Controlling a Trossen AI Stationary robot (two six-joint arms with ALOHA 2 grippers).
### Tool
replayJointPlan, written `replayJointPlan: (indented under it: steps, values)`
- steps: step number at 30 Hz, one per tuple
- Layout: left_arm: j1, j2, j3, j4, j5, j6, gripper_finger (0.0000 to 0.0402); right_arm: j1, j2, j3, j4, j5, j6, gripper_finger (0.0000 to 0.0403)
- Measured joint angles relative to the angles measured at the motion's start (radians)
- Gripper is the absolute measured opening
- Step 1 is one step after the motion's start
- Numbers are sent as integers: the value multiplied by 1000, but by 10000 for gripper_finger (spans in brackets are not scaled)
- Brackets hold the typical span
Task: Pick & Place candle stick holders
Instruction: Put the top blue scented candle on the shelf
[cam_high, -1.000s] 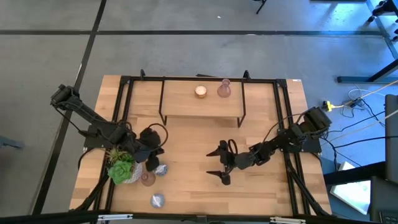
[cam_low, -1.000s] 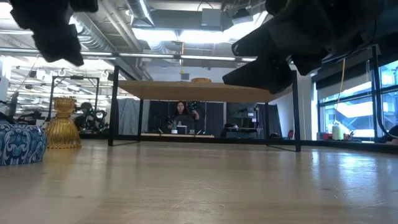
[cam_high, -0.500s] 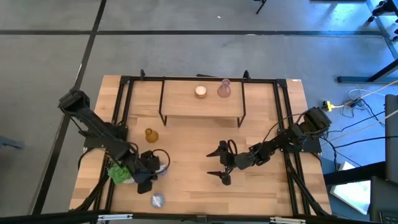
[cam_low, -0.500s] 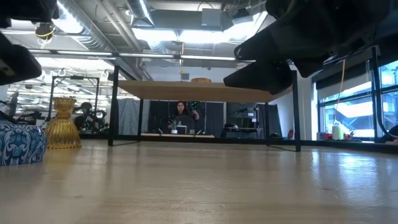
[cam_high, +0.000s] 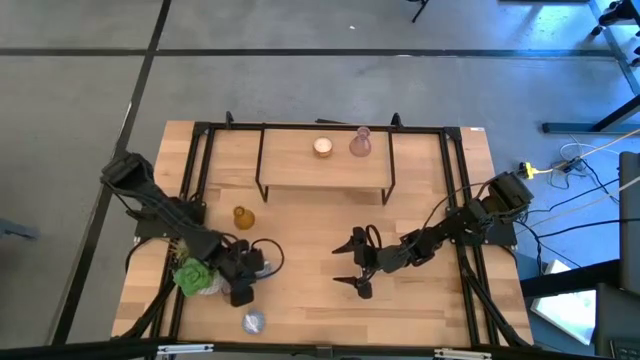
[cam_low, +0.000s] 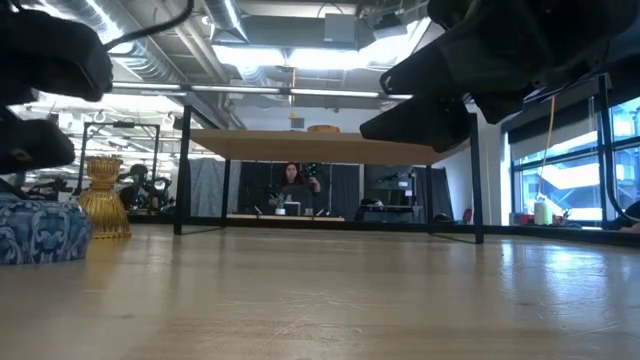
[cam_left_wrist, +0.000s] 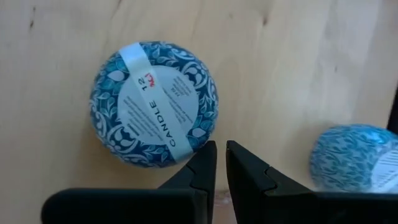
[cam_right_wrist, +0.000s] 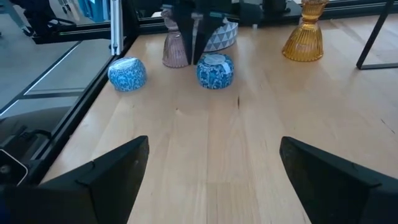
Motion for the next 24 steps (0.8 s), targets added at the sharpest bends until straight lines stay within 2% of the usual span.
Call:
replayJointPlan:
  steps: [11, 14, 17, 21, 24]
  values:
    - [112, 10, 53, -15, 11, 173, 31, 0, 0, 0, -2, 0, 0, 364]
    - [99, 10, 89, -115, 66, 131, 31, 1, 0, 0, -3, 0, 10, 364]
    - [72, 10, 103, -225, 75, 73, 31, 0, 0, 0, -11, -1, 28, 364]
    - [66, 10, 103, -350, 11, 25, 31, 1, 0, 0, -26, -1, 54, 364]
    - [73, 10, 103, -358, -41, 38, 31, 1, 0, 0, -27, -1, 61, 364]
